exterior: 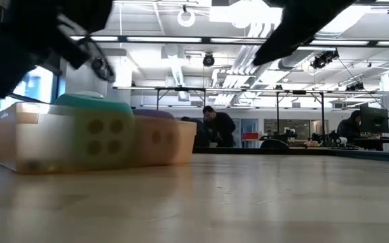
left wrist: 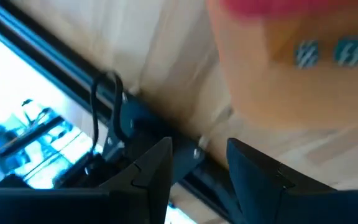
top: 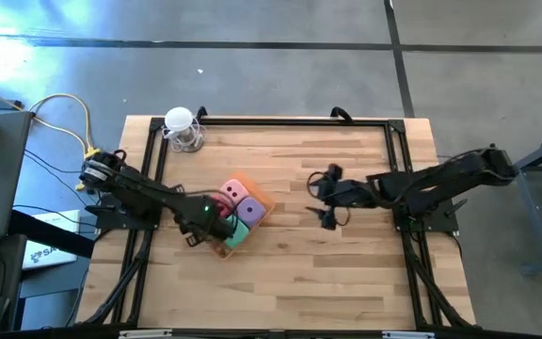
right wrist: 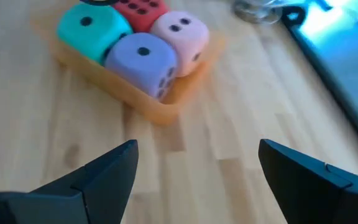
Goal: Pick & Place Dice
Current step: Return to Home Position
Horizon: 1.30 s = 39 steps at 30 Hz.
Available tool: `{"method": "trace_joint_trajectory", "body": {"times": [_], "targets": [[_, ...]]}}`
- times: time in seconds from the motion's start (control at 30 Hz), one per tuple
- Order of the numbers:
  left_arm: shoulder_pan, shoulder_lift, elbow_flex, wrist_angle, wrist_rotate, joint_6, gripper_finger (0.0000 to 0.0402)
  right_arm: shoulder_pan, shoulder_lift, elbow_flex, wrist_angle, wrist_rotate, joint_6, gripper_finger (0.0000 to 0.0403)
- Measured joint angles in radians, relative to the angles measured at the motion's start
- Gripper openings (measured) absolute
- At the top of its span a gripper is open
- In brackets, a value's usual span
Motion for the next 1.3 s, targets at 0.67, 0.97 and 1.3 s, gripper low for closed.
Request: {"method": "trace_joint_trajectory", "body": {"times": [0.67, 0.97, 1.3], "targets": [[0.320, 0.000, 0.396, 0.092, -0.126, 0.247, 0.0144, 0.009, -0.740, -0.013, -0.460, 0.189, 0.076, 0.0325], [0.241, -0.064, 0.418, 0.506, -0.161, 0.651, 0.0144, 0.009, -0.934, -0.151, -0.418, 0.132, 0.129, 0.0325], [0.264, -0.323, 0.366, 0.439, -0.243, 0.720, 0.0144, 0.009, -0.886, -0.251, -0.206, 0.025, 0.131, 0.0301]]}}
